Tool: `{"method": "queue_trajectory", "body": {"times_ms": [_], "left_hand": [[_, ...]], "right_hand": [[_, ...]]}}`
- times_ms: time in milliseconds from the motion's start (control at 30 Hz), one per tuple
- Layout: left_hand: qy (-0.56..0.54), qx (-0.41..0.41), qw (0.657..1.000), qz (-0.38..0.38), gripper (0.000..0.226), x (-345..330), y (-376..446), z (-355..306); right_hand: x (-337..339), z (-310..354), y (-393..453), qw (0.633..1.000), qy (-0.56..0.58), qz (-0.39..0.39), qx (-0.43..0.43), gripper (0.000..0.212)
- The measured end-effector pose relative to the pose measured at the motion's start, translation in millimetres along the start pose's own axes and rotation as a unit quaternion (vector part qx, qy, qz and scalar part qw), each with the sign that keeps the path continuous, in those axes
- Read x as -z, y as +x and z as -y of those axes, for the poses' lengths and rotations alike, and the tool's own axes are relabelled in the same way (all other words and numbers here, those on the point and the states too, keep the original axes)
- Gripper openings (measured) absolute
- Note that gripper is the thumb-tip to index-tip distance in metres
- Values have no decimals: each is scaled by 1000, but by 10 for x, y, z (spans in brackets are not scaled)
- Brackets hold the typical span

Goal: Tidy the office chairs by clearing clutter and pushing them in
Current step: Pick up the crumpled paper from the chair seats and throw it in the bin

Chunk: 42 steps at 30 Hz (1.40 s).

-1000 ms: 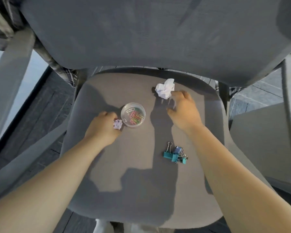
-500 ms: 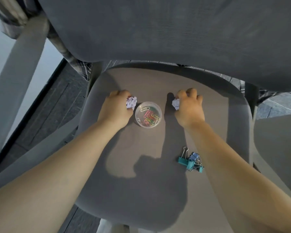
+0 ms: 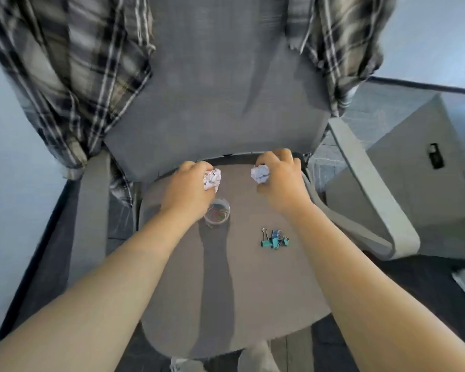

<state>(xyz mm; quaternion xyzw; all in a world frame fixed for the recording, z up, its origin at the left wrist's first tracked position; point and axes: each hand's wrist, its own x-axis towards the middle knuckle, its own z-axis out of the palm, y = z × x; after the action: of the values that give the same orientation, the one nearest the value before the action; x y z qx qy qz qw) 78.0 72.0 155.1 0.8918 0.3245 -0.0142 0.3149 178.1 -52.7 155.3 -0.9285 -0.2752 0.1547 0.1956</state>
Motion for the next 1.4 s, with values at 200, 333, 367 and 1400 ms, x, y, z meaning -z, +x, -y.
{"method": "queue_trajectory", "body": {"times_ms": [200, 333, 367, 1400], "left_hand": [[0, -143, 988, 60, 34, 259, -491, -488], [25, -241, 963, 118, 34, 141, -952, -955], [29, -265, 955, 130, 34, 81, -1099, -1082], [238, -682, 473, 504, 25, -2162, -6417, -1040]], "right_hand": [[447, -12, -989, 985, 36, -123, -115, 35], [726, -231, -1817, 961, 50, -190, -197, 32], [788, -302, -2045, 953, 53, -207, -217, 31], [-1189, 23, -8122, 420, 176, -437, -776, 32]]}}
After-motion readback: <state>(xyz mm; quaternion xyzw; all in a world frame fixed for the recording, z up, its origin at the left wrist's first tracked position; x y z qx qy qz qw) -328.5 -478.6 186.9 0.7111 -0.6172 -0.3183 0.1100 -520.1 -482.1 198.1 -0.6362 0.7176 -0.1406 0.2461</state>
